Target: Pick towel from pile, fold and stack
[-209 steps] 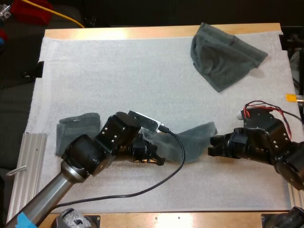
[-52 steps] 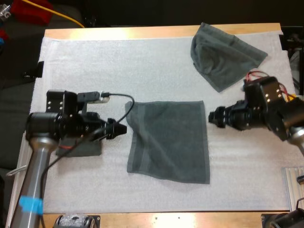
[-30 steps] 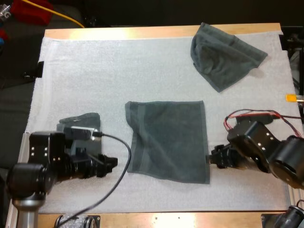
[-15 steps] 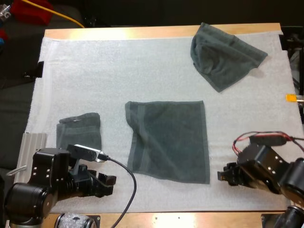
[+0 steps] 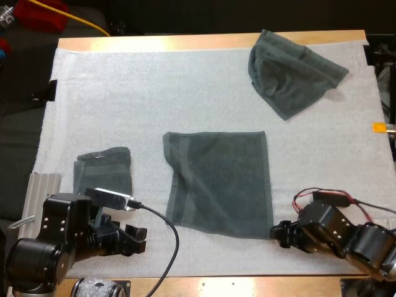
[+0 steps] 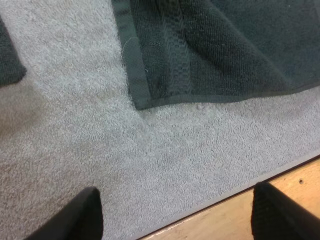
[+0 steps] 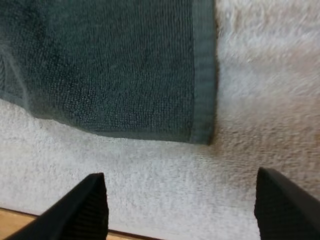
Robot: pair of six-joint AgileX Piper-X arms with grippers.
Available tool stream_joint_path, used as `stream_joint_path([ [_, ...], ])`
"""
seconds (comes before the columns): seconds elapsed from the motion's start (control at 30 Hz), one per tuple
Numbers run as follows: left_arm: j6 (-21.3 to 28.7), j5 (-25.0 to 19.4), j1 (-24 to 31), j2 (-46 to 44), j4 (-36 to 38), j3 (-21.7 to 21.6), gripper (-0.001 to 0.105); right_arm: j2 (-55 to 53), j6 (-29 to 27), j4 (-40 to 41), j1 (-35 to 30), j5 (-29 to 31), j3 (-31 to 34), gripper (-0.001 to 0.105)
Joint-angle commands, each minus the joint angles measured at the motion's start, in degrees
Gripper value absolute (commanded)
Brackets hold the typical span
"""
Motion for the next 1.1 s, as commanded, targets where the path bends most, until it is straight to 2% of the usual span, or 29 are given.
stream_joint_path([
  [0.0,-0.4,-0.5,-0.3,-0.1,0.3,-0.1,0.060,-0.1,1.9,-2.9,0.0,-2.0,1.3,0.061],
  [0.1,-0.4,-0.5,-0.3,-0.1,0.3,-0.1,0.060,-0.1,5.2,-8.6,0.0,-4.0,5.2,0.061],
  [0.4,-0.4,-0.5,-0.3,0.3,0.3,-0.1,0.060,-0.1,14.8,-22.8,0.0,-4.9,14.4,0.061],
  [0.7,-0.4,1.5,-0.3,1.6,0.2,-0.1,0.060,-0.1,22.5,-31.8,0.0,-3.5,20.4,0.061],
  [1.07,-0.4,2.5,-0.3,1.6,-0.3,-0.1,0.060,2.1,24.1,-36.6,0.0,-2.3,22.0,0.061],
])
